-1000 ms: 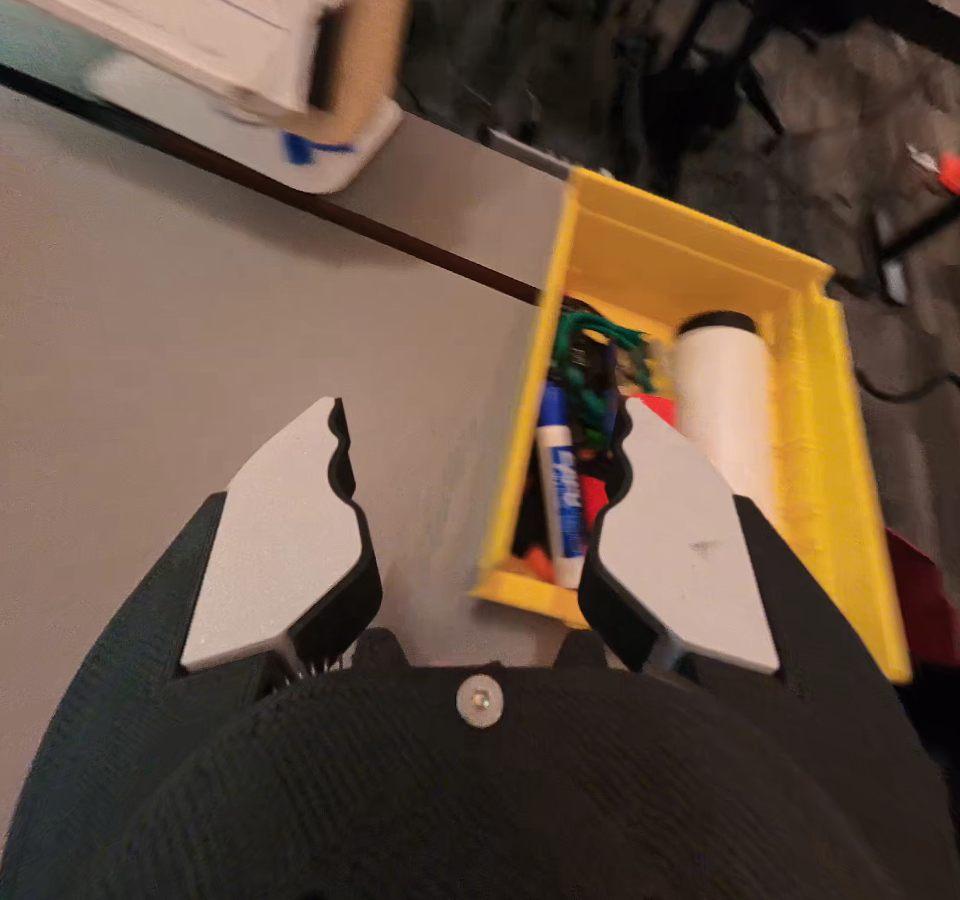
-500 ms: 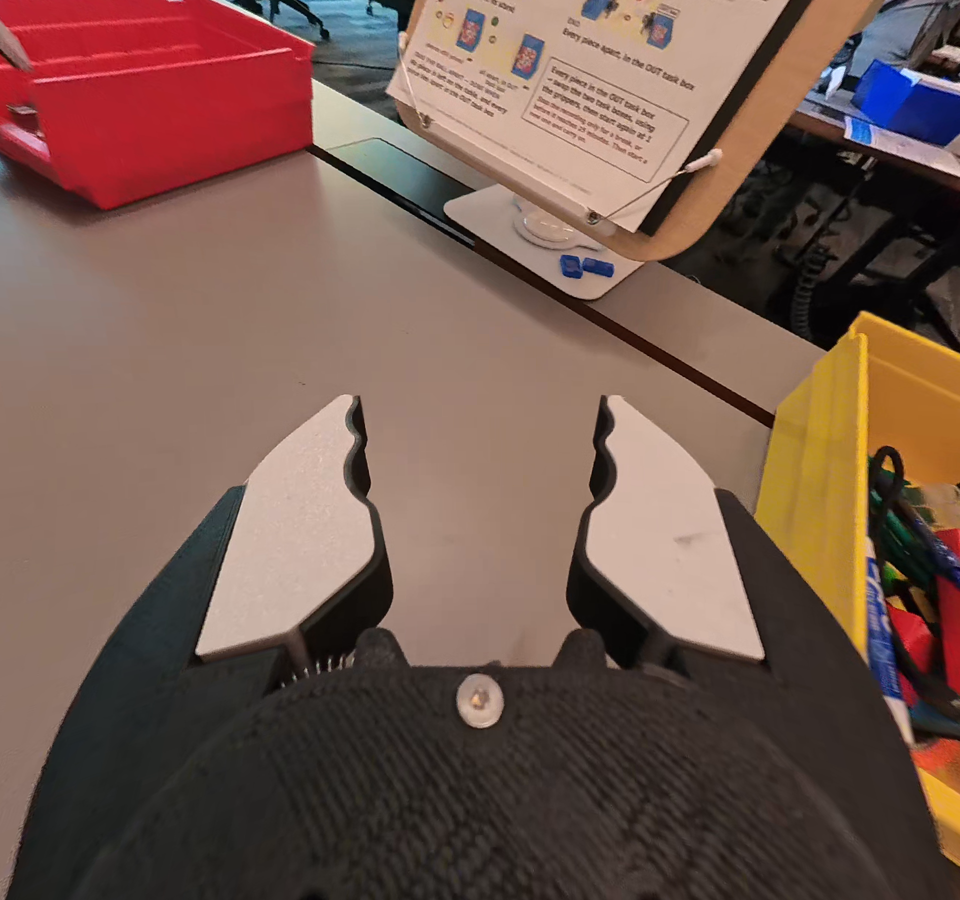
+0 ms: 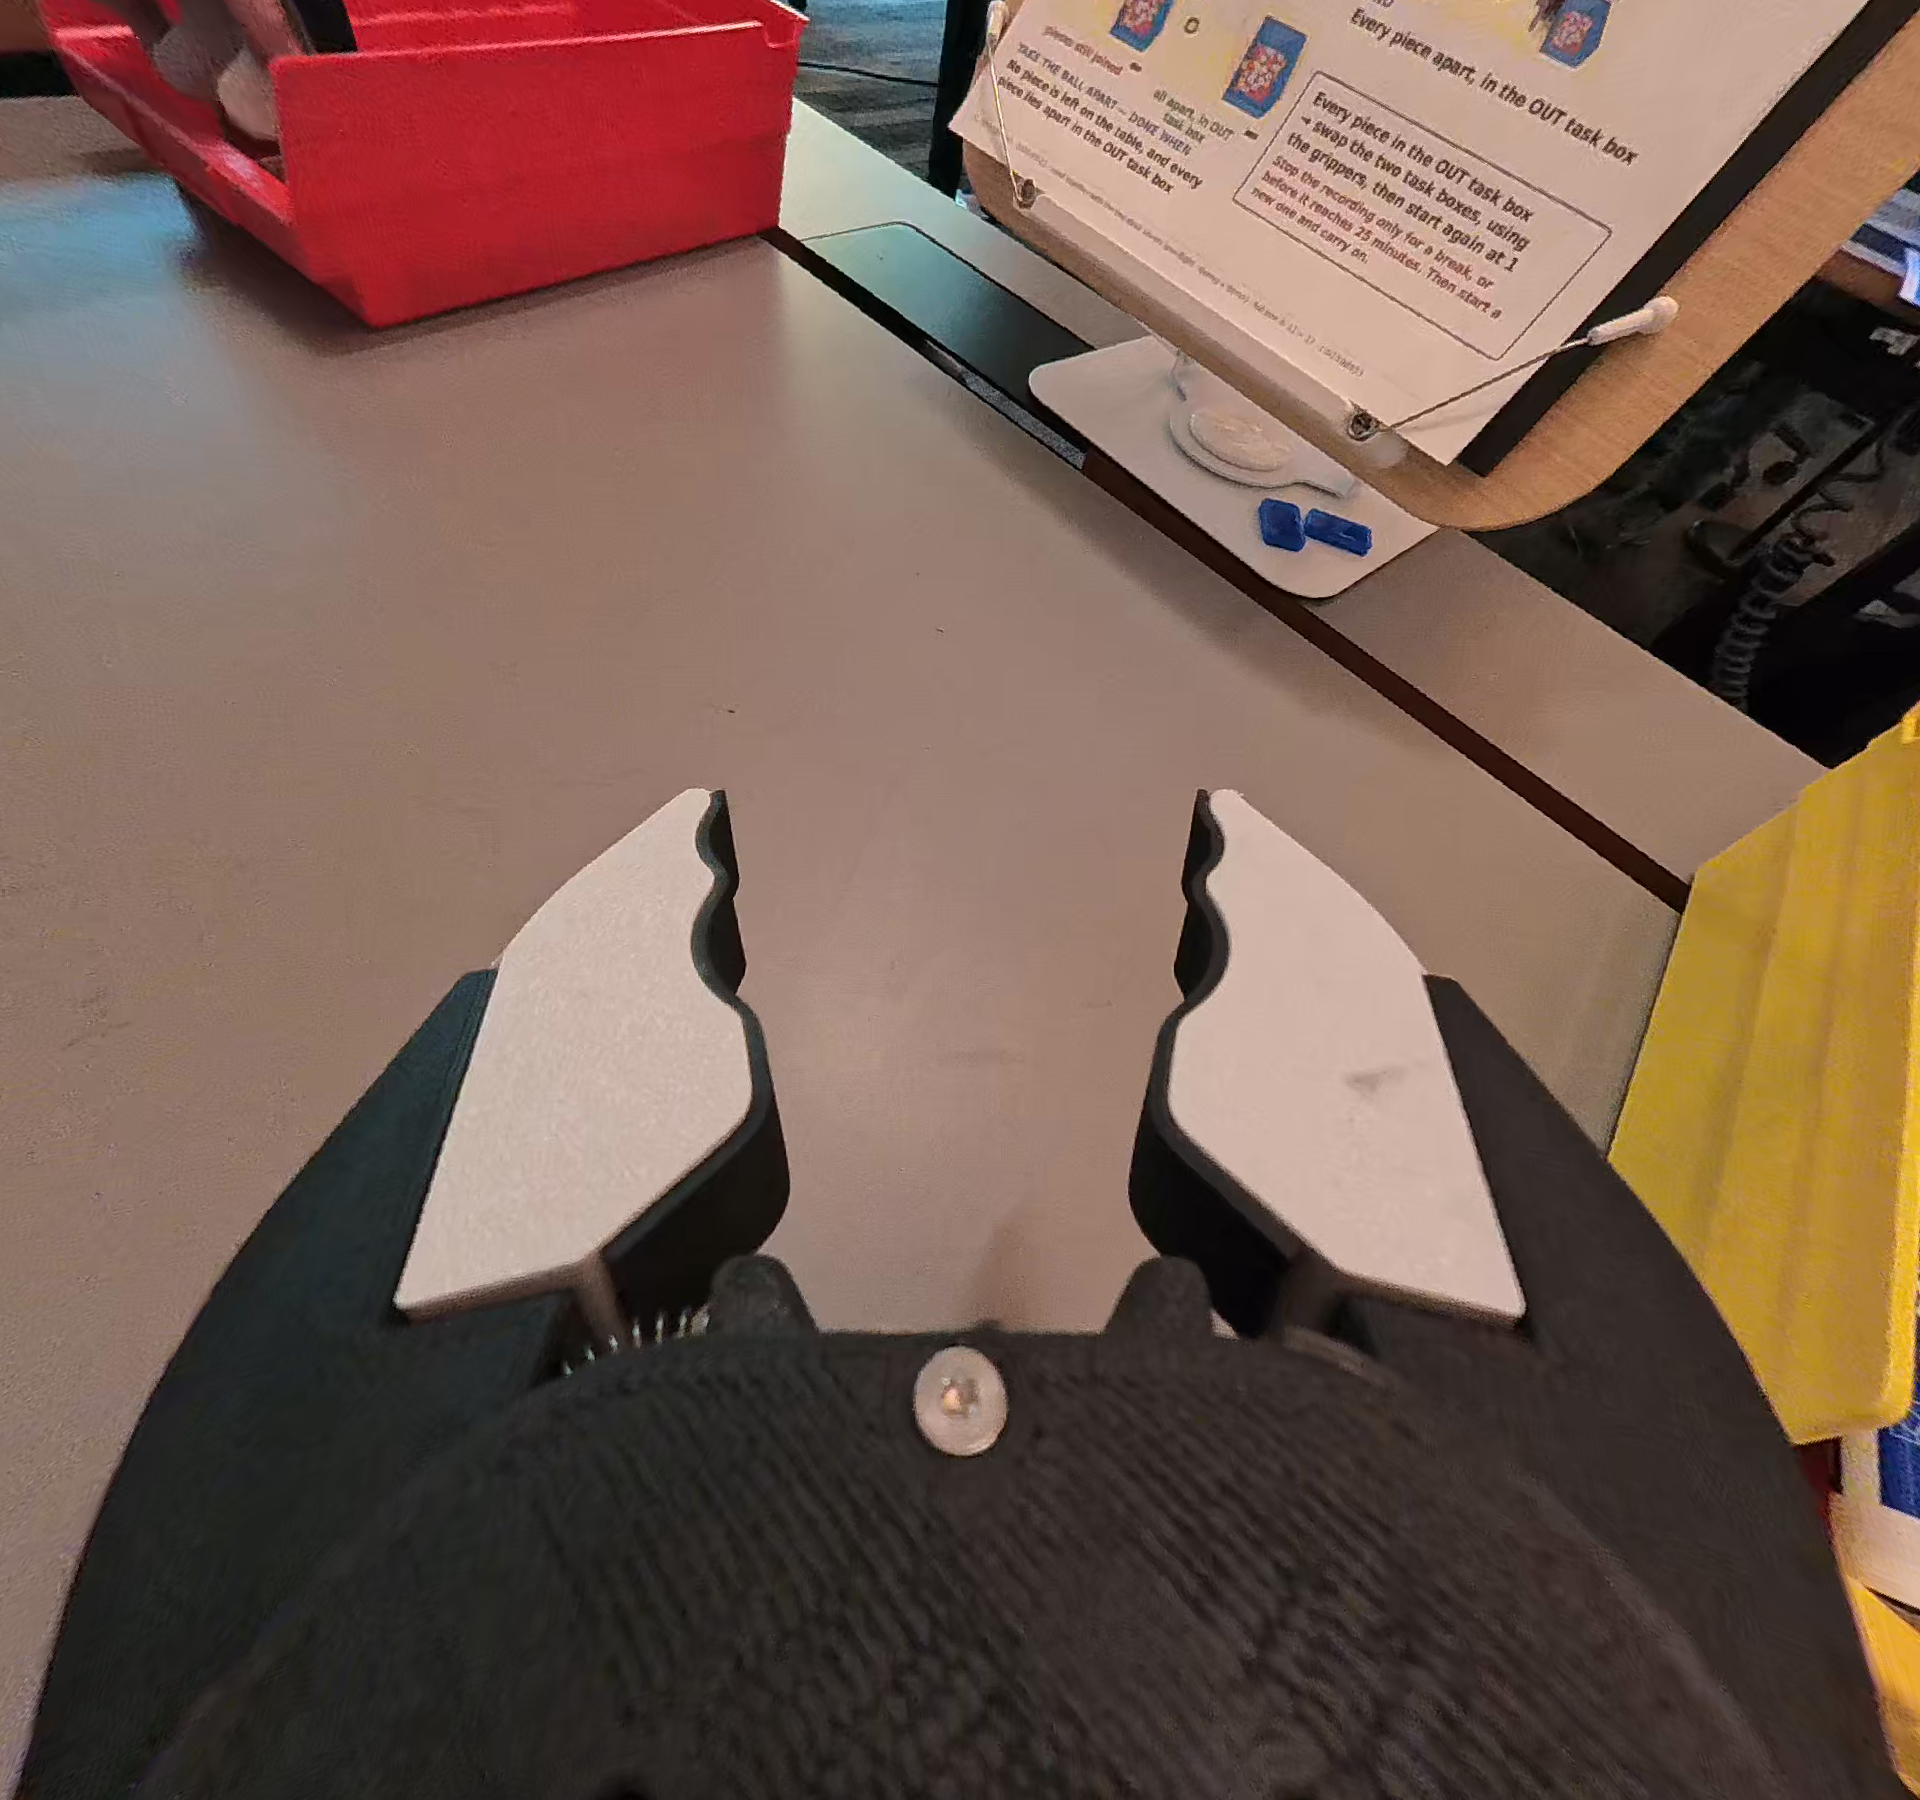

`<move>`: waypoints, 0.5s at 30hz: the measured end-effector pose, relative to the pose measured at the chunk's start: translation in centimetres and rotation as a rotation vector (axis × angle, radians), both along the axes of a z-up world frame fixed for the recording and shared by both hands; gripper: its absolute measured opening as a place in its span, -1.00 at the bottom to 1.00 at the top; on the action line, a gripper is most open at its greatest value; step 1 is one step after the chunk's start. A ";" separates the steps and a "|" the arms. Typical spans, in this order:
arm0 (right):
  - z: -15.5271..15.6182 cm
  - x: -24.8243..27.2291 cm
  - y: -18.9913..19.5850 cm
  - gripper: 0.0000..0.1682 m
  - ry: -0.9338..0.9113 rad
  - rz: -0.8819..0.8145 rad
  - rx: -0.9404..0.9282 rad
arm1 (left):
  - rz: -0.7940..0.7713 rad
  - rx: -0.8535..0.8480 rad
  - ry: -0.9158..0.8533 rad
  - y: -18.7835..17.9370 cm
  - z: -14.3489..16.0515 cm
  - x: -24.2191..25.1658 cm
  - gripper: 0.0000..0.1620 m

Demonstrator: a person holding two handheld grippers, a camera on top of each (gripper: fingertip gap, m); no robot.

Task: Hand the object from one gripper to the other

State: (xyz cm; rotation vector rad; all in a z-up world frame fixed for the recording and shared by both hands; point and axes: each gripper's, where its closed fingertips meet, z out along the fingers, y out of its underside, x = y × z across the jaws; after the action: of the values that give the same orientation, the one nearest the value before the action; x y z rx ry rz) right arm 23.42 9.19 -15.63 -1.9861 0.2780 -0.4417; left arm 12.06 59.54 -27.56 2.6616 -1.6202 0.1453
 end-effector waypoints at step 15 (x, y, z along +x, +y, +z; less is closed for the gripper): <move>-0.5 0.1 0.1 -0.02 0.029 0.009 0.002 | -0.112 0.104 -0.174 1.7 1.0 0.3 -0.93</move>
State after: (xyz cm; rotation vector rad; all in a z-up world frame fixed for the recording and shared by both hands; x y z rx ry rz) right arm 23.55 9.28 -16.18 -1.9926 0.2881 -0.4071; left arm 12.38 61.24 -26.59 2.6917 -1.8724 0.3063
